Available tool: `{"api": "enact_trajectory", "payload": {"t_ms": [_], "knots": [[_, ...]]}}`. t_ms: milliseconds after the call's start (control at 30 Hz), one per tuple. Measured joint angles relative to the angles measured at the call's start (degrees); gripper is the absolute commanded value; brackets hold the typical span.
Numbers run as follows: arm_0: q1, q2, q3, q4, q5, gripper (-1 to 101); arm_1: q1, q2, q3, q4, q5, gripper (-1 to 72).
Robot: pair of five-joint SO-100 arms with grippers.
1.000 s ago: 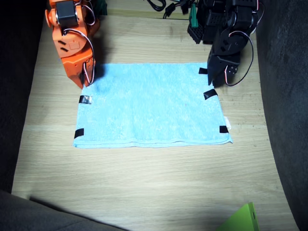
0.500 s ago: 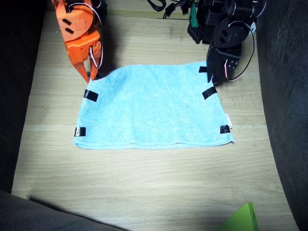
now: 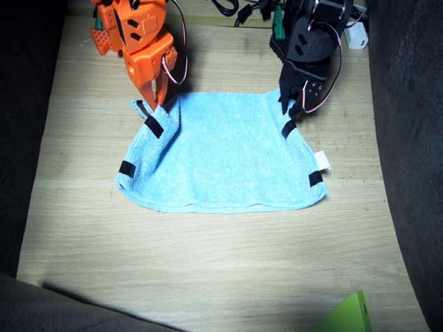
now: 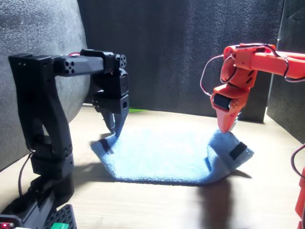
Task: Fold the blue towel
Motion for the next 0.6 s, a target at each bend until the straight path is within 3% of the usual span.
{"api": "enact_trajectory", "payload": {"t_ms": [333,600], "knots": [[-3.9,-6.2,-6.9,1.8,-1.4,0,6.3,-12.5,-13.3,3.2,-0.4,0.1],[-6.1,-8.3,-10.6,3.3,-2.5,0,10.7,-18.7,-30.1,9.8,-2.0,0.0]]}}
